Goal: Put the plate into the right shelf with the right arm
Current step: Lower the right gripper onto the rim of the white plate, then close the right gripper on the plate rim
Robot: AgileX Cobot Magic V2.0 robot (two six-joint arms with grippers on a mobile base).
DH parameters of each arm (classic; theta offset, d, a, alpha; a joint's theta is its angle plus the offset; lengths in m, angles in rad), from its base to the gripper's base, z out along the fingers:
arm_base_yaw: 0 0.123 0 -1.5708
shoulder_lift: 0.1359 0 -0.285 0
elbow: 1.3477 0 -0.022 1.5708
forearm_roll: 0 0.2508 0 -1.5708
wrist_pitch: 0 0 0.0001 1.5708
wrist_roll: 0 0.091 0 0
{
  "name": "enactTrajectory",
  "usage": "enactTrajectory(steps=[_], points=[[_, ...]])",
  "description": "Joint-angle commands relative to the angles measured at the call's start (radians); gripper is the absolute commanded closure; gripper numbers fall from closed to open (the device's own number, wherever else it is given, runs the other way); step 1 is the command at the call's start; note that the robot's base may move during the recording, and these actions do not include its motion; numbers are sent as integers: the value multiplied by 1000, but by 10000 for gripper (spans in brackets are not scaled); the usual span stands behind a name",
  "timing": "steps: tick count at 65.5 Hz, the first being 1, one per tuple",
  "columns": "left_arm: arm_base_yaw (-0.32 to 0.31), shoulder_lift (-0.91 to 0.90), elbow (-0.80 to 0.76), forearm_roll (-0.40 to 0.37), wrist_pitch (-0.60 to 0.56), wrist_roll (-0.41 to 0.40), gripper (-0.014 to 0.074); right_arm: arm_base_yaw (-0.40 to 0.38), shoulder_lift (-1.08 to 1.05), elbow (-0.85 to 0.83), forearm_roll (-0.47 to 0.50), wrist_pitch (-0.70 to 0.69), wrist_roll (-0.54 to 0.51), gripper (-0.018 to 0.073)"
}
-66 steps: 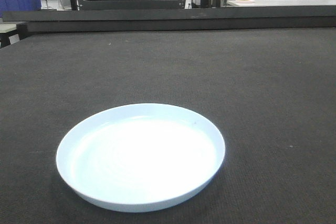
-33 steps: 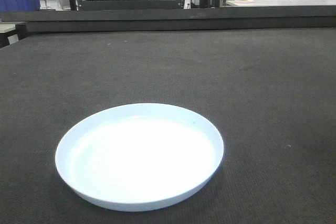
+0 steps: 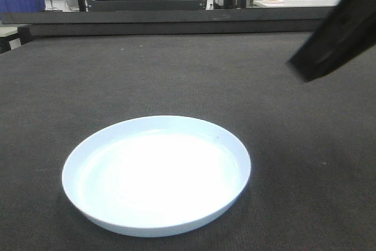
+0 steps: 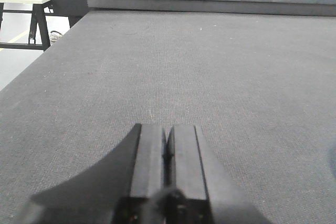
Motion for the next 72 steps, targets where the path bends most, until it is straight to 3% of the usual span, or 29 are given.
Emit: enactTrajectory(steps=[1, 7, 12, 23, 27, 56, 72], points=[[-5, -7, 8, -4, -86, -3, 643, 39, 63, -38, 28, -131, -11, 504], [-5, -7, 8, -4, -86, -3, 643, 50, 139, -39, 28, -196, -11, 486], [-5, -7, 8, -4, -86, -3, 643, 50, 199, -52, 28, -213, -11, 398], [-5, -7, 8, -4, -86, -3, 643, 50, 286, -103, 31, -215, -11, -6], [-5, -7, 8, -4, -86, -3, 643, 50, 315, -122, 31, -215, -11, -85], [-5, -7, 8, -4, -86, -3, 643, 49, 405, -141, 30, -276, -11, 117], [-5, -7, 8, -4, -86, -3, 643, 47, 408, -140, 14, -289, -11, 147]])
